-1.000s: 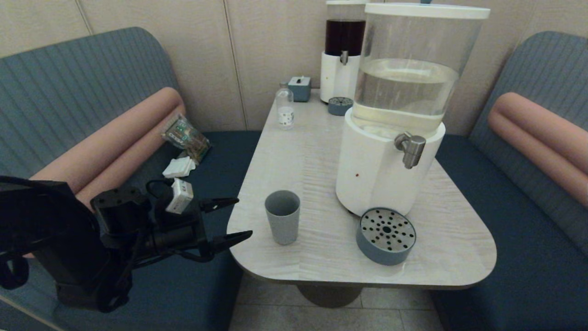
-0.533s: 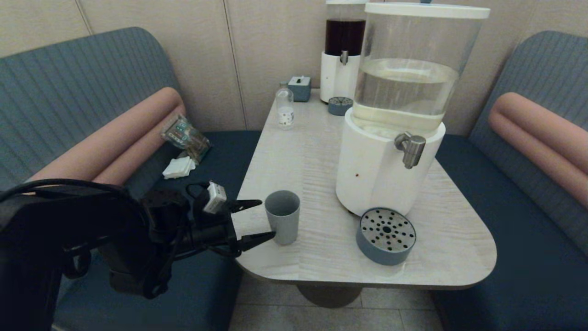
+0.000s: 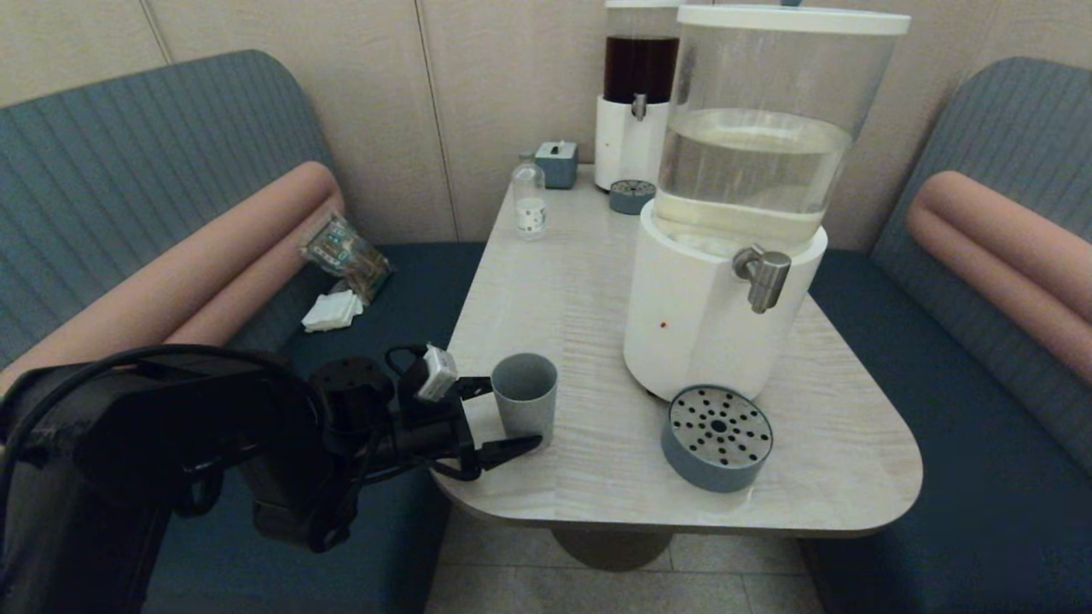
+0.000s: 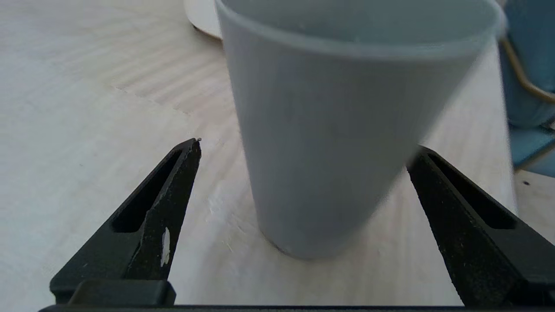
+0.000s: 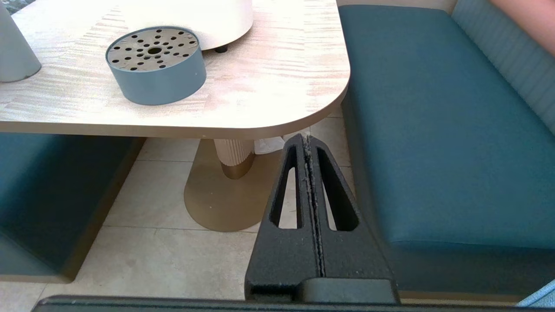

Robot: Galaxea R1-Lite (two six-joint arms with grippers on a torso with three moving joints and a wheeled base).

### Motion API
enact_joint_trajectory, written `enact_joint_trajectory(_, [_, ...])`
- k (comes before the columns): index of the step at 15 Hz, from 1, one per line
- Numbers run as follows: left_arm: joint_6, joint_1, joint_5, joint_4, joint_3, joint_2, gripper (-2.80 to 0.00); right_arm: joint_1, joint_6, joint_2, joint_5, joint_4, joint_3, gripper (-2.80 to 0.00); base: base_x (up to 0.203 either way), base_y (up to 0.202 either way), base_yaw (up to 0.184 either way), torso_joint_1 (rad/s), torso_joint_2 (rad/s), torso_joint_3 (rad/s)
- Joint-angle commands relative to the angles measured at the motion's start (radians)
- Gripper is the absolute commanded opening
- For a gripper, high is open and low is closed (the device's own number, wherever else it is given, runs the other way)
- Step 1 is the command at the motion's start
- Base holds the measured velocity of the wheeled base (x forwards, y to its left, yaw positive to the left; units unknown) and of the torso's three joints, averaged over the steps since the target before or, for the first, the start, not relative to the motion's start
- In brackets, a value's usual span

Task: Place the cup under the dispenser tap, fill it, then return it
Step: Pick up the cup

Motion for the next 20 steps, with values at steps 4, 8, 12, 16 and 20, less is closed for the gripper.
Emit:
enact_joint_trajectory(4, [-0.011, -0.017, 0.028, -0.009, -0.054, 0.005, 0.0, 0.0, 0.0, -0.001, 0.0, 0.0, 0.002, -2.8, 0.0, 0.0, 0.0, 0.0, 0.0, 0.0])
enact_joint_trajectory(8, [-0.015, -0.027, 0.044, -0.009, -0.077, 0.009, 0.0, 0.001, 0.0, -0.001, 0.0, -0.001, 0.002, -2.8, 0.0, 0.0, 0.0, 0.0, 0.0, 0.0])
enact_joint_trajectory(12, [-0.015, -0.029, 0.063, -0.009, -0.09, 0.014, -2.8, 0.001, 0.0, -0.001, 0.0, 0.0, 0.001, -2.8, 0.0, 0.0, 0.0, 0.0, 0.0, 0.0])
enact_joint_trajectory(16, [-0.015, -0.029, 0.069, -0.009, -0.08, 0.012, -2.8, 0.001, 0.0, -0.001, 0.0, 0.0, 0.002, -2.8, 0.0, 0.0, 0.0, 0.0, 0.0, 0.0])
enact_joint_trajectory(20, [-0.019, -0.038, 0.076, -0.009, -0.069, -0.03, -2.8, 0.0, 0.0, -0.001, 0.0, -0.001, 0.002, -2.8, 0.0, 0.0, 0.0, 0.0, 0.0, 0.0])
